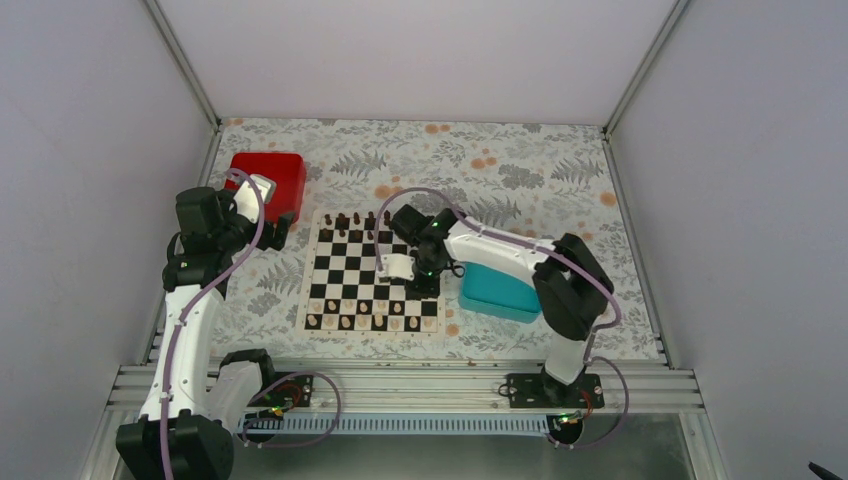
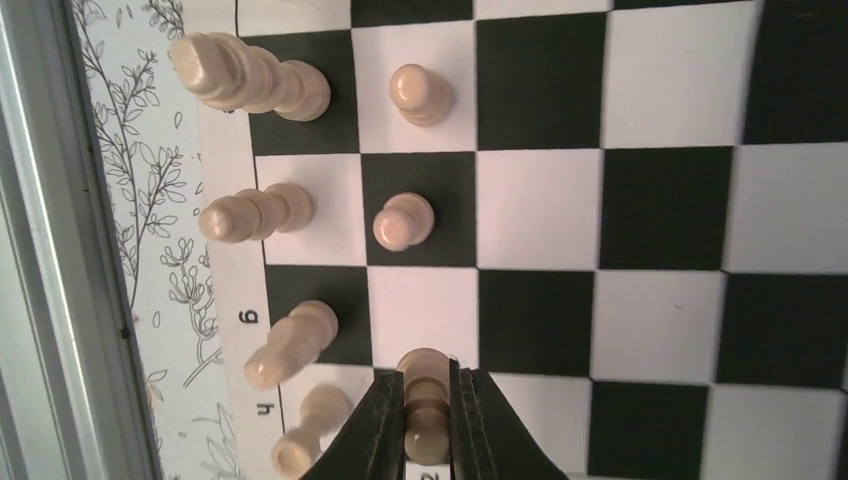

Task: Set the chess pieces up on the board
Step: Place the chess piece on the chessboard, then pick up the chess piece from the storage box.

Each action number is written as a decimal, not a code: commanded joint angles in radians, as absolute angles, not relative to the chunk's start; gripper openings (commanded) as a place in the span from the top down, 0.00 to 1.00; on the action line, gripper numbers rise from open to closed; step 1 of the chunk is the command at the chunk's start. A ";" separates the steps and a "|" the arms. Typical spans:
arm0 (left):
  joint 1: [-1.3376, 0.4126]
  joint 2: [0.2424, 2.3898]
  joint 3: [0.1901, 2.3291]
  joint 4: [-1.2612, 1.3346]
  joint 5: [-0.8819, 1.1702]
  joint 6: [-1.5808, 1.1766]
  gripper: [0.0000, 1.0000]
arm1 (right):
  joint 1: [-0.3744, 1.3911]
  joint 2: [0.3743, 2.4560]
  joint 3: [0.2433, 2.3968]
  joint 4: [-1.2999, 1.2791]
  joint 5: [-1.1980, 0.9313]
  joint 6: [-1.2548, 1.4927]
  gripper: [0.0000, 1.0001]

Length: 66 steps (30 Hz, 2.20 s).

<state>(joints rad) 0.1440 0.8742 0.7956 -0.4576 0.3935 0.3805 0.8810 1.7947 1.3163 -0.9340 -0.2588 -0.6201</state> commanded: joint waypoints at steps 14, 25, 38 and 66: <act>0.152 0.872 0.782 -0.437 0.396 0.380 0.00 | 0.923 1.924 1.295 -0.883 -0.267 -0.643 0.90; 0.152 0.873 0.782 -0.437 0.402 0.383 0.00 | 0.924 1.953 1.281 -0.883 -0.258 -0.638 0.89; 0.153 0.870 0.782 -0.439 0.402 0.383 0.00 | 0.872 1.751 1.298 -0.933 -0.174 -0.622 0.52; 0.154 0.862 0.785 -0.443 0.422 0.385 0.00 | 0.292 1.441 0.862 -0.793 0.191 -0.699 0.47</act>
<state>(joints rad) 0.1486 0.8753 0.7902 -0.4572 0.3996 0.3805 0.3172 1.4029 0.8707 -0.8700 0.0982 -0.6884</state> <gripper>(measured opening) 0.999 0.524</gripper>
